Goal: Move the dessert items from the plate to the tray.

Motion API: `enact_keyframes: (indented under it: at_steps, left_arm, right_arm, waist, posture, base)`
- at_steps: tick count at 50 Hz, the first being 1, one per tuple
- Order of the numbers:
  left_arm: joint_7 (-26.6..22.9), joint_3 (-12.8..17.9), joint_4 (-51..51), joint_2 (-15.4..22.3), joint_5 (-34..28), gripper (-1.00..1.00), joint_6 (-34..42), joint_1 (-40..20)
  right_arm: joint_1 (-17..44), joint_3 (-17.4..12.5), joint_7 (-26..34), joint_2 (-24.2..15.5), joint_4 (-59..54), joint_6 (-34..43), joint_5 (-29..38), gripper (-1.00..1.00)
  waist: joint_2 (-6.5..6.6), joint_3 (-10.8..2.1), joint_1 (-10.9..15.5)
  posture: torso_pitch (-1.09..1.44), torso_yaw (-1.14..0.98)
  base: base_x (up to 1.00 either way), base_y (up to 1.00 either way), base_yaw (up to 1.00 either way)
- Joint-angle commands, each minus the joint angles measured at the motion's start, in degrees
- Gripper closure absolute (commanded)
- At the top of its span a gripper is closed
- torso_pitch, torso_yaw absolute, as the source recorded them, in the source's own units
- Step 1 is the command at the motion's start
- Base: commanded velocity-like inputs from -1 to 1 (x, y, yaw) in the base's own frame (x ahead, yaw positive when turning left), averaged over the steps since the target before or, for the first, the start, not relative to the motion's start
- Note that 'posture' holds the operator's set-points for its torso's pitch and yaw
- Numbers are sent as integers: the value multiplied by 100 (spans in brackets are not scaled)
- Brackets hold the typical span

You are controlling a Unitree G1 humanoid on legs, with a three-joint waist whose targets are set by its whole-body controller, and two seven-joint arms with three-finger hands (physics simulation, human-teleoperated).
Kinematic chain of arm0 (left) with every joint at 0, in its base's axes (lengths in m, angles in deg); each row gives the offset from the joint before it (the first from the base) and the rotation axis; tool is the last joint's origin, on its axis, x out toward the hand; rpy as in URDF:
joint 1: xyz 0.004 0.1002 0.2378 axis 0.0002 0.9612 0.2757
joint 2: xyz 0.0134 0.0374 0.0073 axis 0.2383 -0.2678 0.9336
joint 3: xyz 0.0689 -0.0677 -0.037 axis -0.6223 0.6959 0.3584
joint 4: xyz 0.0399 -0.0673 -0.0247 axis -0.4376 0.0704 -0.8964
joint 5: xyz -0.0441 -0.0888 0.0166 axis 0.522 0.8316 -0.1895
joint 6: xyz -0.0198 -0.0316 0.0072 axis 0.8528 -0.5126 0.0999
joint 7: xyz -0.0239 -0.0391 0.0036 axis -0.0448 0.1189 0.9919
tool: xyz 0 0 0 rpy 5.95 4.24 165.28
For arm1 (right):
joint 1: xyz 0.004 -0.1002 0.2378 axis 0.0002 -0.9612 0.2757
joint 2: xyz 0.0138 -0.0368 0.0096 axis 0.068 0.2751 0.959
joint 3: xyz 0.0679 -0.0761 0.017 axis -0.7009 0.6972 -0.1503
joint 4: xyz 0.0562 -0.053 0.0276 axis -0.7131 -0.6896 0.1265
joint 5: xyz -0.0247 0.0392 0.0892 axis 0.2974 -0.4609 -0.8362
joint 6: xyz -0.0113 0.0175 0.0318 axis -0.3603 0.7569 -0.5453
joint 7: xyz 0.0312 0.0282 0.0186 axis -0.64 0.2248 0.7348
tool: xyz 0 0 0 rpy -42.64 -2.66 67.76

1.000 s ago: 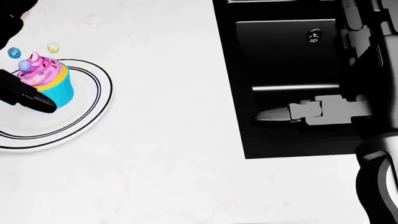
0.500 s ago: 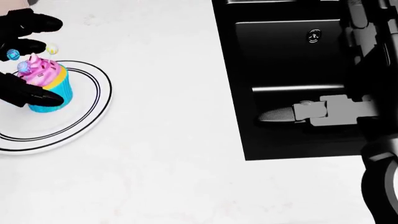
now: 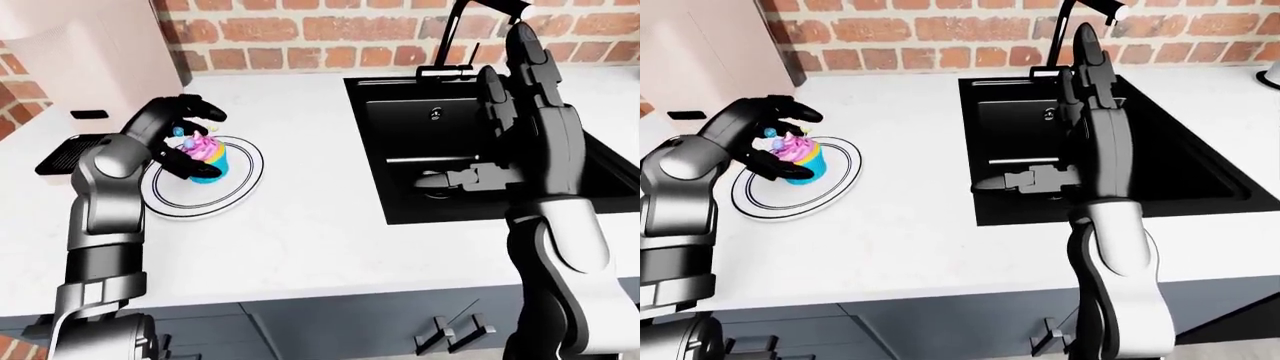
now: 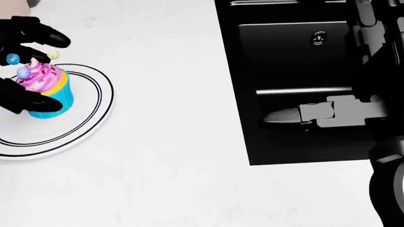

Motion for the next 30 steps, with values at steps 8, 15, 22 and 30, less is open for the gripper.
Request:
enact_keyframes:
  at_steps: [8, 15, 22, 30]
  left_arm:
    - [51, 60, 108, 101, 28, 9, -140, -261]
    - [54, 68, 249, 126, 31, 18, -96, -271]
    - [66, 88, 397, 158, 12, 24, -24, -345]
    - [7, 101, 754, 196, -16, 31, 94, -404]
  right_arm:
    - [181, -11, -5, -44, 127, -137, 12, -100]
    - [164, -6, 5, -47, 147, -139, 34, -100]
    - [126, 4, 6, -28, 148, -171, 51, -100]
    - [83, -1, 3, 4, 115, -232, 70, -100]
  waist:
    - [21, -141, -1]
    - [18, -129, -4]
    - [8, -114, -4]
    - [0, -94, -2]
  posture:
    - [0, 0]
    - [0, 0]
    - [0, 0]
    - [0, 0]
  base:
    - [0, 0, 0]
    - [0, 0, 0]
    - [0, 0, 0]
    - [0, 0, 0]
